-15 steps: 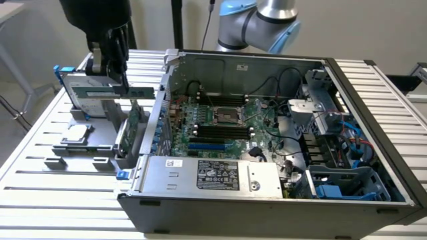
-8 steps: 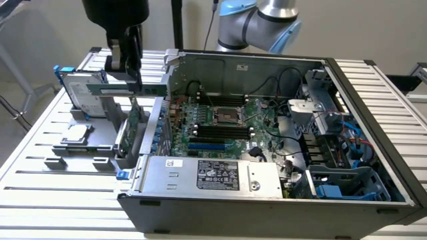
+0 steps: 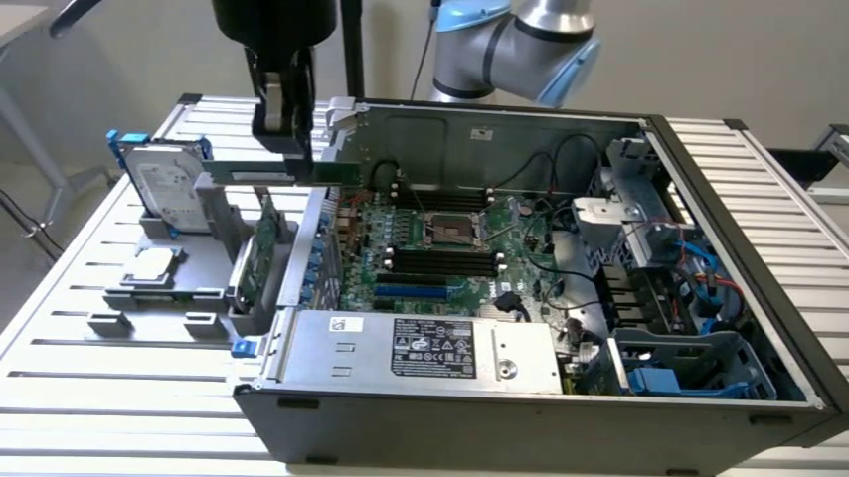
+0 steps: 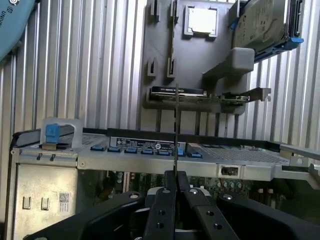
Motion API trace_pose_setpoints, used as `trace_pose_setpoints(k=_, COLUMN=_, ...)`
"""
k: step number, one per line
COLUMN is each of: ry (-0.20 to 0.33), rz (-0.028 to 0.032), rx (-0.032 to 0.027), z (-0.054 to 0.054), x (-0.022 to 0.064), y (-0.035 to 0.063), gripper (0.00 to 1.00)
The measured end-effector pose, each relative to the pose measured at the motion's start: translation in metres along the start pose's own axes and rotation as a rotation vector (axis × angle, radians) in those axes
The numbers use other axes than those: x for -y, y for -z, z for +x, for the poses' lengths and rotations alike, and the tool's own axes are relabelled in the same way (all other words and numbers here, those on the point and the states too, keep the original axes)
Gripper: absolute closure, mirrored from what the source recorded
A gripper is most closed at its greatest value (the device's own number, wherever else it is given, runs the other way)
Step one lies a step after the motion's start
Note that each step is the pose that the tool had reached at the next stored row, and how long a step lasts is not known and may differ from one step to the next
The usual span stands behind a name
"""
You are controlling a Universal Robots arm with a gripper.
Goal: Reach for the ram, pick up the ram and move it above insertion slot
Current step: 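Pick up the ram and move it above insertion slot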
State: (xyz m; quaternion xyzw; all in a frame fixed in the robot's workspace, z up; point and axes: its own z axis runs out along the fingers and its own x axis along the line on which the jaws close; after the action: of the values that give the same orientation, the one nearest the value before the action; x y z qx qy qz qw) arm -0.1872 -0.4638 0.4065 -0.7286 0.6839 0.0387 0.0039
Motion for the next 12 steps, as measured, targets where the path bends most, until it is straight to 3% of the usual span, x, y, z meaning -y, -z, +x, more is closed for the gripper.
trace_pose_setpoints(k=12, ry=0.0, rz=-0.0001, rx=0.0002, z=-0.012, x=0.0397, y=0.0017, gripper=0.87)
